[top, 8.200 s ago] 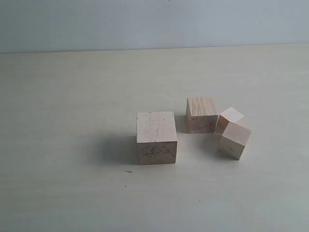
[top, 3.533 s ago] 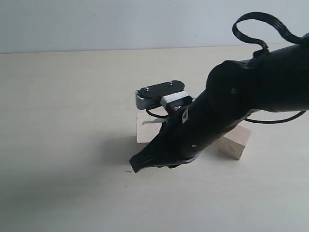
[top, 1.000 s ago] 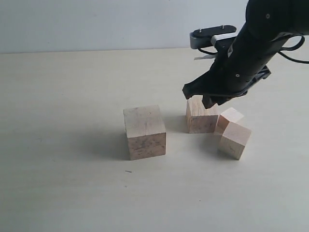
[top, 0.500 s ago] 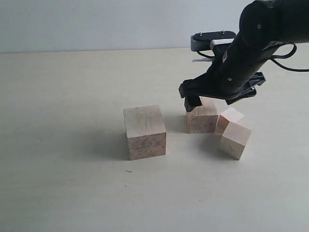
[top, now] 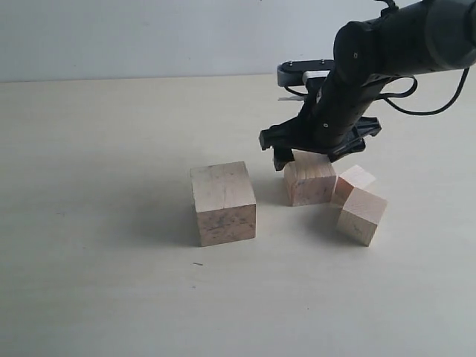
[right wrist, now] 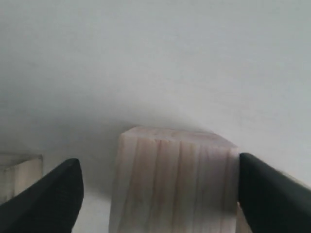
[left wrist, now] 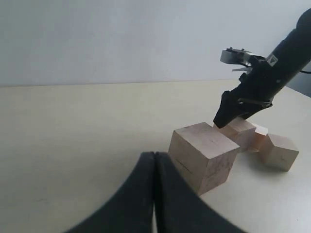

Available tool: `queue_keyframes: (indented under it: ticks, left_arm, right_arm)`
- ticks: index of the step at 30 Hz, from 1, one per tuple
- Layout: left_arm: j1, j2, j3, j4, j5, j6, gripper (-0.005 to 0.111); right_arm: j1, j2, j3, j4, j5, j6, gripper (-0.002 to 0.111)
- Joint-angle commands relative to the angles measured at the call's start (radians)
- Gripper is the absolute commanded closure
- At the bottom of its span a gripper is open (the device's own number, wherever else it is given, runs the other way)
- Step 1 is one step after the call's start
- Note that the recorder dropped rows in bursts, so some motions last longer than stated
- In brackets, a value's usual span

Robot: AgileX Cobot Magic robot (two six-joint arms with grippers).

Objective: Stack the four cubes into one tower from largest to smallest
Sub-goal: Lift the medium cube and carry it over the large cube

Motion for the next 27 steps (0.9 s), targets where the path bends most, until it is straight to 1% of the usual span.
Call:
queue_keyframes:
  ticks: [1,3,5,6,7,8,12,14,16,19,23,27]
  left_arm:
    - [0.003,-0.007,0.003,-0.002,-0.003,0.003,0.107]
    - [0.003,-0.007,0.003,-0.002,-0.003,0.003,0.107]
    - [0.003,-0.007,0.003,-0.002,-0.003,0.003,0.107]
    - [0.003,-0.007,0.003,-0.002,-0.003,0.003,0.107]
    - [0.003,-0.007,0.003,-0.002,-0.003,0.003,0.107]
    - [0.003,-0.007,0.003,-0.002,-0.003,0.003,0.107]
    - [0.003,-0.007,0.003,-0.002,-0.003,0.003,0.107]
    - [0.003,-0.007,0.003,-0.002,-0.003,0.003,0.107]
    - [0.003,-0.007,0.003,-0.002,-0.003,0.003,0.107]
    - [0.003,-0.007,0.003,-0.002,-0.003,0.003,0.107]
    - [0.003,-0.007,0.003,-0.002,-0.003,0.003,0.107]
    - [0.003,-0.007,0.003,-0.002,-0.003,0.003,0.107]
  right_arm:
    - [-0.004,0.035,-0.009,-0.011,0.006,0.002,0.037]
    - [-0.004,0.046,-0.009,-0.011,0.008,0.004,0.041]
    - [-0.004,0.046,-0.009,-0.024,0.008,0.004,0.049]
    - [-0.004,0.04,-0.009,-0.024,0.016,0.004,0.062]
    - [-0.004,0.033,-0.009,-0.035,0.024,0.002,0.069]
    - [-0.004,0.011,-0.009,-0.058,0.033,0.002,0.08]
    - [0.002,-0.12,-0.009,-0.06,0.078,-0.03,0.098]
    - [0.021,-0.223,-0.009,-0.056,0.132,-0.032,0.1]
    - [0.043,-0.273,-0.009,-0.051,0.16,-0.032,0.1]
    - [0.111,-0.359,-0.009,-0.049,0.208,-0.032,0.1]
    - [0.176,-0.382,-0.009,-0.049,0.264,-0.032,0.1]
    - [0.249,-0.379,-0.009,-0.042,0.271,-0.032,0.1]
